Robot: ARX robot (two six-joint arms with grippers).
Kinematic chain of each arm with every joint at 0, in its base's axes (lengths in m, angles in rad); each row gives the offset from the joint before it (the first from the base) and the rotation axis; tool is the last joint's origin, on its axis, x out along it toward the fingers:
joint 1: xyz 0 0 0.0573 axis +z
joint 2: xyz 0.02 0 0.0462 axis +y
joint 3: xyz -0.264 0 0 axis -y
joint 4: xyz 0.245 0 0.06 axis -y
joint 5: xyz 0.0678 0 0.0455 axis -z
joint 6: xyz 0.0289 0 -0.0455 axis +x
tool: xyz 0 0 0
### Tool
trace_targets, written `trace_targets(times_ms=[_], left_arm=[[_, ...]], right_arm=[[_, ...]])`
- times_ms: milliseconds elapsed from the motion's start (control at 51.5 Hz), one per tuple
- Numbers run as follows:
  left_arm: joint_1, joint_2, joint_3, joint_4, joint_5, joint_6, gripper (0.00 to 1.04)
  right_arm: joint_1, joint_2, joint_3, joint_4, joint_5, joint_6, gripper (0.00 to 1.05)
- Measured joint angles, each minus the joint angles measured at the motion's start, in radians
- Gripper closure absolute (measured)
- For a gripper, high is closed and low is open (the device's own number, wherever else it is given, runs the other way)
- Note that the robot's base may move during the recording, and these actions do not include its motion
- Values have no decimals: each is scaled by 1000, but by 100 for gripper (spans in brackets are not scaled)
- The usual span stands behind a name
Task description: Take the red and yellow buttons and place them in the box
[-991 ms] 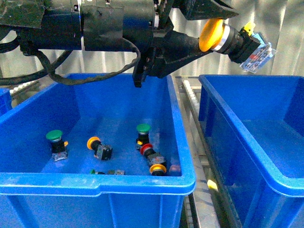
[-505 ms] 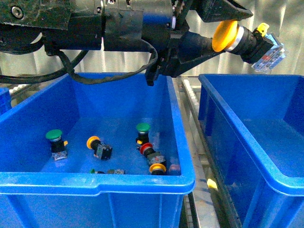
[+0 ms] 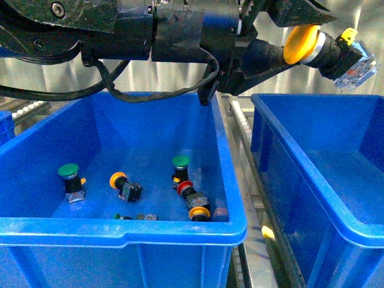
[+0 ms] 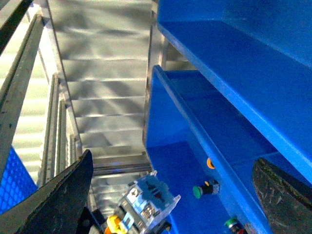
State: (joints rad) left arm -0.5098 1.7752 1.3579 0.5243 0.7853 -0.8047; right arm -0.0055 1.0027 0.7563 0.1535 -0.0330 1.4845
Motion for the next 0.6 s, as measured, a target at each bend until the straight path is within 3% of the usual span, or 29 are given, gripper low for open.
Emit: trace_targets(times_ms=[602], left_arm=[[-40,60,49,-7,-9,-9,71]], right_arm=[[78,116,123,2,94,91,7]])
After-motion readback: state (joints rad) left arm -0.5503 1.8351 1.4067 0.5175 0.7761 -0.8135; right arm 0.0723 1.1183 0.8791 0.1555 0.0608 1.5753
